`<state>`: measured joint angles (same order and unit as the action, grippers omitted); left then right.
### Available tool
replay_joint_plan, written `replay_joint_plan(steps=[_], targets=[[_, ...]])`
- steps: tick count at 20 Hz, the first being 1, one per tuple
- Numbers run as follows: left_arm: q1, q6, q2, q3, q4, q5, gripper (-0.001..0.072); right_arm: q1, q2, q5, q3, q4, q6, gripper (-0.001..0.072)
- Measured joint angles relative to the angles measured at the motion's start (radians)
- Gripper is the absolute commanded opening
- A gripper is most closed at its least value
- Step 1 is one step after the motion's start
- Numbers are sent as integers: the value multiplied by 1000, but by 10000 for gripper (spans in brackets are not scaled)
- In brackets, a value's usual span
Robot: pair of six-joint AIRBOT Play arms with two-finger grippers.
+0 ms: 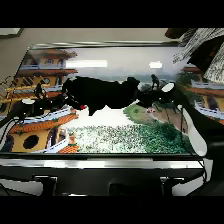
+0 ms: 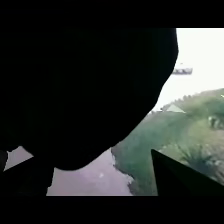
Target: Fold the clothes and pants, and hang the long-sleeved shirts on hangers.
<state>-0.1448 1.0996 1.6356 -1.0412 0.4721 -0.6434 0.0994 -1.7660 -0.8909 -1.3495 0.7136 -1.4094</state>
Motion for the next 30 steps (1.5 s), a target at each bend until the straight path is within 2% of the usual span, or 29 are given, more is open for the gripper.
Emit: replay_joint_plan(steps=[1,2,4,5,6,11,13,15,19,24,30], targets=[[0,0,-2,0,0,0,26,12,-20,25,0,-19,9,532],[0,0,-5,0,0,0,26,23,-32,45,0,-35,13,478],[0,0,-13,0,0,0,25,47,-50,86,0,-53,11,406],[0,0,-18,0,0,0,25,59,-56,103,0,-58,8,263],[0,0,-23,0,0,0,25,69,-61,116,0,-60,2,36],[-2,0,-56,-8,9,-5,23,90,-50,145,-14,-42,-6,30],[-2,1,-72,-40,24,-25,21,92,-7,141,-53,24,-37,30],[-2,33,-95,-117,64,-63,21,94,57,121,-131,153,-105,29],[13,184,-171,-408,299,-198,21,94,228,27,-384,495,-231,29],[30,417,-357,-727,651,-325,22,94,504,-63,-646,857,-317,29],[34,602,-682,-828,872,-385,22,94,869,-159,-712,1059,-377,29]])
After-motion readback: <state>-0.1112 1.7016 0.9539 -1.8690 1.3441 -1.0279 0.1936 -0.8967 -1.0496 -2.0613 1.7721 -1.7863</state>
